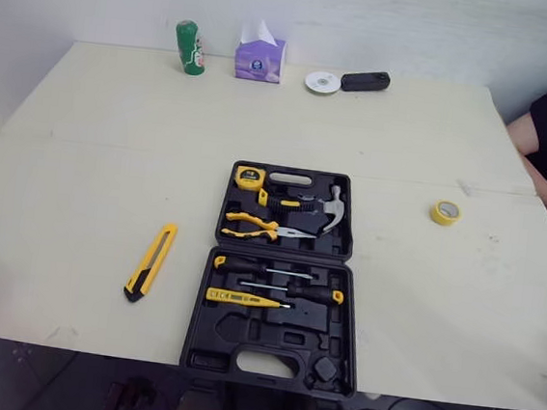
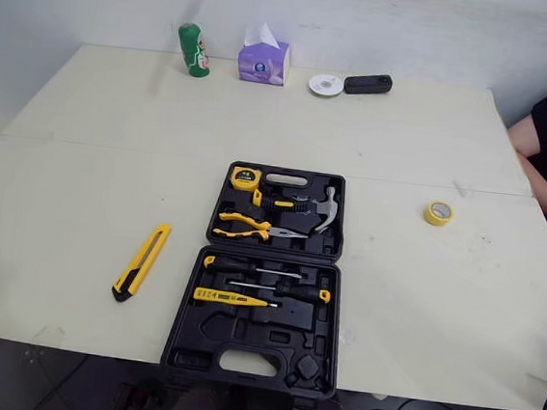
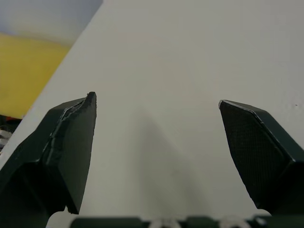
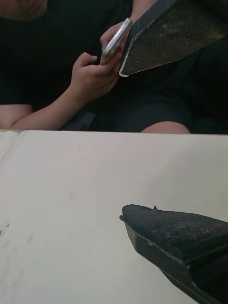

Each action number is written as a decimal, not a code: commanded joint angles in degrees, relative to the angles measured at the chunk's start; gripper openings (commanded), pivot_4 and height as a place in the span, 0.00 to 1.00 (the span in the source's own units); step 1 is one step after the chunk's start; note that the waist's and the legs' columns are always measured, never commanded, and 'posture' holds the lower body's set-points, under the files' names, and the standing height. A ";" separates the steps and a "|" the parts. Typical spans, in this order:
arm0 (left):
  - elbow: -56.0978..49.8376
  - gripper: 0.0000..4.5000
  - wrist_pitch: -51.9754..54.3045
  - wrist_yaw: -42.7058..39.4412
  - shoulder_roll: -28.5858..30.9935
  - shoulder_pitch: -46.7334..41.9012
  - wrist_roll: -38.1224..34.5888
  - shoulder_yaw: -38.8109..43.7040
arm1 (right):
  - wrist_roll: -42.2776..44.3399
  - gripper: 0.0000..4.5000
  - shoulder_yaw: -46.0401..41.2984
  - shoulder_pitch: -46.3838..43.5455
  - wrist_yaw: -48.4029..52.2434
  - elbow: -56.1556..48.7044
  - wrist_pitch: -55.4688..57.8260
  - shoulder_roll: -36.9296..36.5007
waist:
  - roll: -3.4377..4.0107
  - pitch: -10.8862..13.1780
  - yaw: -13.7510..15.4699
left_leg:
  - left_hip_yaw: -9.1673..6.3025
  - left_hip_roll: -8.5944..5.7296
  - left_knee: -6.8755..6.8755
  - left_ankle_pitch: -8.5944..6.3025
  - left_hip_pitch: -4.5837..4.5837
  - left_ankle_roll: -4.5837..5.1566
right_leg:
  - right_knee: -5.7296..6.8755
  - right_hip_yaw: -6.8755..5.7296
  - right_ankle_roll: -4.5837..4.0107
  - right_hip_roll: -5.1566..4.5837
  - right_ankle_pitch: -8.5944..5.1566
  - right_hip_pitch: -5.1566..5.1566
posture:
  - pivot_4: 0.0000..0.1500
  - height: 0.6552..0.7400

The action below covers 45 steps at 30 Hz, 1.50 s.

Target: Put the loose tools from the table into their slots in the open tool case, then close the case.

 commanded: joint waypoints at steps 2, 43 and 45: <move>-4.55 0.97 -1.74 -2.92 1.66 -0.32 -0.72 -1.61 | 2.54 1.00 2.32 -2.37 3.36 -4.40 -1.45 0.29 | 0.00 0.00 -0.12 | 0.02 0.00 0.00 0.00 0.01 0.00 | 0.02 0.02 0.00 0.00 0.00 -0.01 | 1.00 1.00; -77.29 0.97 86.34 38.62 -11.66 -12.32 -13.64 -28.10 | 23.51 1.00 35.80 -15.66 16.02 -77.11 44.93 10.40 | -0.42 0.14 1.05 | -0.02 -0.09 0.14 0.41 -0.13 0.09 | 0.35 0.07 0.00 0.09 0.00 -0.08 | 1.00 1.00; -77.12 0.97 86.49 39.04 -12.03 -12.18 -12.01 -29.58 | 23.37 1.00 35.43 -14.71 16.07 -77.57 44.75 10.39 | -0.43 0.14 1.36 | -0.02 -0.08 0.14 0.41 -0.12 0.08 | 0.30 0.08 0.00 0.08 0.00 -0.09 | 1.00 1.00</move>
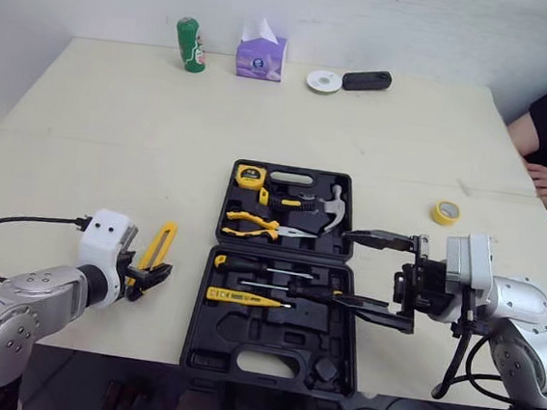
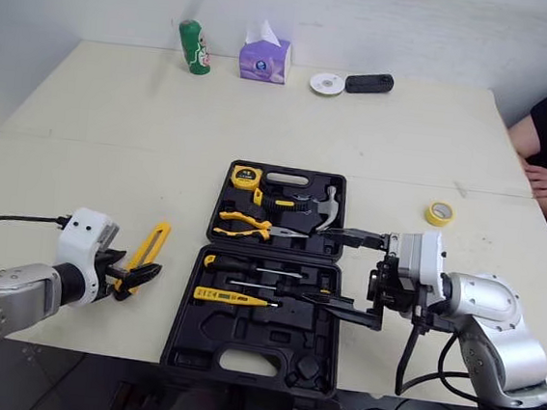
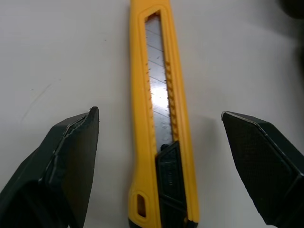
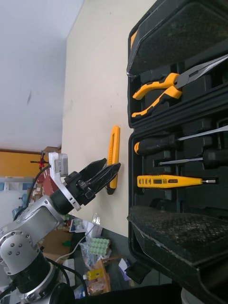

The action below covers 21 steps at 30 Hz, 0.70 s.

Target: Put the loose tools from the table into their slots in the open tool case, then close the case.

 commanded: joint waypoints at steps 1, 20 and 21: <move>-0.42 0.97 0.02 0.93 -0.53 -0.13 3.05 -1.41 | 0.47 1.00 -1.52 1.01 -0.08 -2.97 -0.60 0.22 | 0.00 0.00 0.29 | 0.00 0.00 0.00 0.00 0.00 0.00 | 0.00 0.00 0.00 0.00 0.00 0.00 | 1.00 1.00; 0.55 0.78 2.15 -0.51 -5.45 -2.68 9.48 -8.84 | -1.90 1.00 -1.64 1.80 -0.92 -2.49 -2.64 1.29 | -0.01 -0.02 1.80 | -0.02 -0.06 0.00 0.04 0.02 0.00 | 0.01 0.00 0.00 -0.07 0.00 0.03 | 1.00 1.00; 0.58 0.67 2.38 -0.66 -5.71 -2.43 9.67 -8.59 | -2.00 1.00 -1.61 1.74 -0.94 -2.46 -2.66 1.33 | -0.01 -0.02 1.78 | -0.01 -0.06 0.00 0.04 0.03 0.00 | 0.01 0.00 0.00 -0.07 0.00 0.03 | 1.00 1.00</move>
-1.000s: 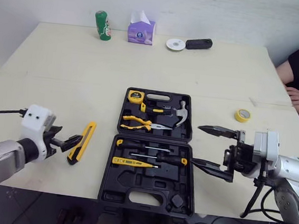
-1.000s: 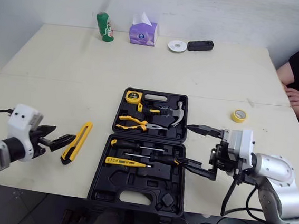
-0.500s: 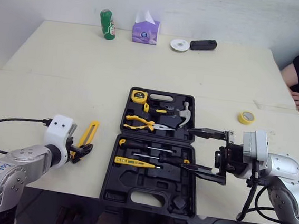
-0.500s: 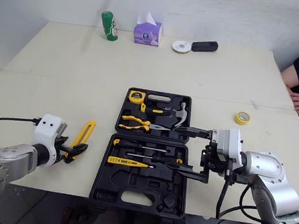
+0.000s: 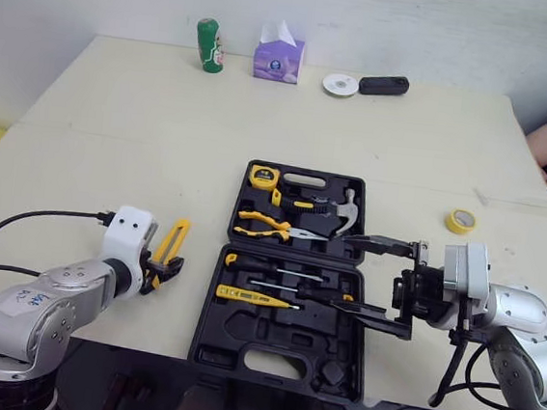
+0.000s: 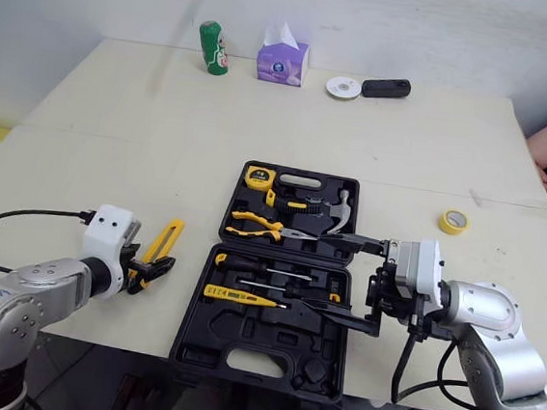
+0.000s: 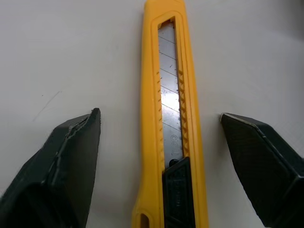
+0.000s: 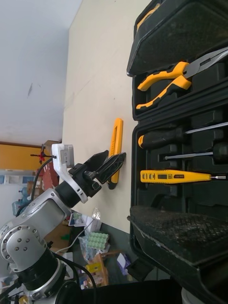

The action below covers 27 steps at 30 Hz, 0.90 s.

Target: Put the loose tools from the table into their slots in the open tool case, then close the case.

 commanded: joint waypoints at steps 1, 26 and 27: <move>0.95 0.57 2.29 -0.97 -0.43 2.59 1.20 -1.02 | -0.30 1.00 -1.15 -0.53 -0.03 -0.96 -1.35 0.38 | 0.00 0.00 -0.02 | 0.00 0.00 0.00 0.00 0.01 0.00 | 0.00 0.00 0.00 0.00 0.00 0.00 | 1.00 1.00; 2.88 0.28 -42.02 -37.69 15.75 4.70 1.58 0.38 | 0.43 1.00 -5.05 6.03 2.49 -2.82 -0.70 -2.48 | -0.06 0.04 -1.15 | -0.08 0.05 -0.03 -0.03 -0.14 0.00 | -0.15 -0.09 -0.05 -0.01 -0.03 -0.06 | 1.00 1.00; 3.55 0.28 -45.02 -42.41 17.10 3.28 0.61 -0.56 | 0.05 1.00 -5.40 6.99 2.90 -2.93 -0.95 -2.98 | -0.05 0.04 -1.18 | -0.09 0.05 -0.03 -0.03 -0.14 -0.01 | -0.15 -0.10 -0.05 -0.01 -0.03 -0.06 | 1.00 1.00</move>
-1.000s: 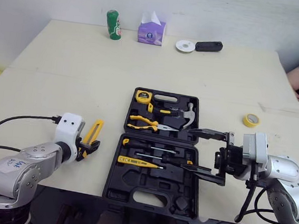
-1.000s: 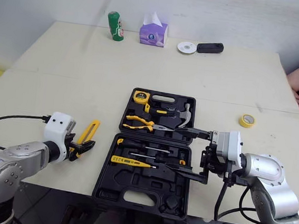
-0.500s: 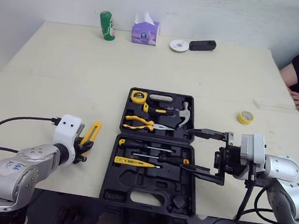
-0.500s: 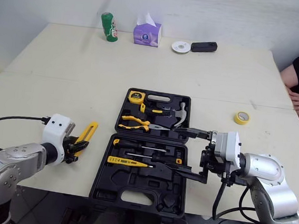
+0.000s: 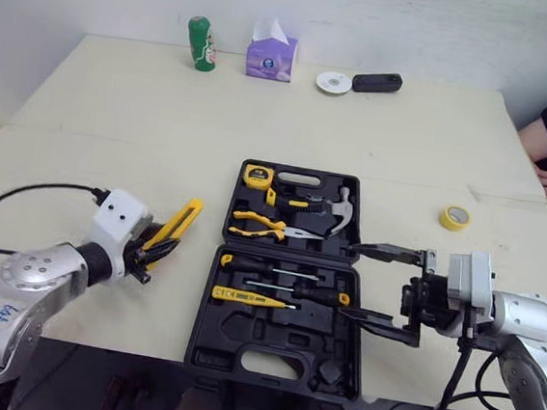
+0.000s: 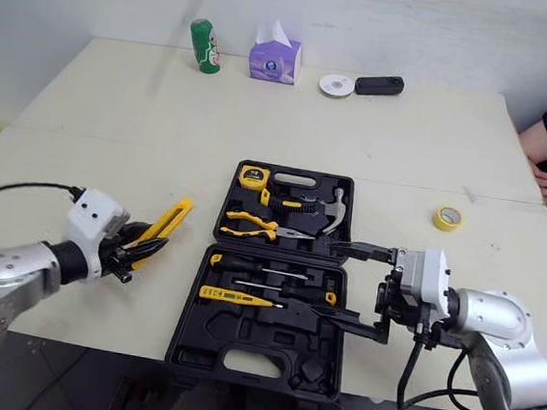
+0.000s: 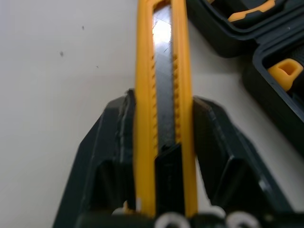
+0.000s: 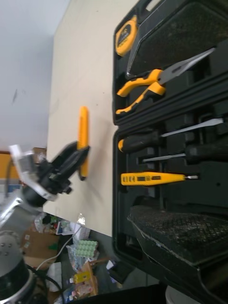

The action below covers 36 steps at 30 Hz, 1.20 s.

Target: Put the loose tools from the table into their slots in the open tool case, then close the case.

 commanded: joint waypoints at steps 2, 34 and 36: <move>1.25 0.28 -11.03 -16.30 4.06 -5.20 -4.03 -2.68 | 0.97 1.00 -2.93 2.43 0.94 -2.66 -0.09 -1.66 | 0.01 0.01 -0.02 | 0.01 0.00 0.00 0.00 0.00 0.00 | -0.02 0.00 0.00 0.00 0.00 0.00 | 1.00 1.00; 3.78 0.28 -5.53 -25.60 -3.32 -23.64 7.02 -40.40 | 0.82 1.00 -19.75 27.41 1.58 -14.27 3.13 -5.52 | -0.22 0.17 -0.06 | -0.03 -0.06 0.07 0.14 0.09 0.17 | 0.02 0.00 0.09 0.08 0.04 0.19 | 1.00 1.00; 3.48 0.28 -4.81 -25.43 -3.41 -23.50 7.19 -40.26 | 0.65 1.00 -19.34 27.10 1.20 -14.28 3.17 -5.38 | -0.22 0.17 -0.05 | -0.05 -0.04 0.07 0.15 0.09 0.16 | 0.04 0.00 0.09 0.08 0.04 0.19 | 1.00 1.00</move>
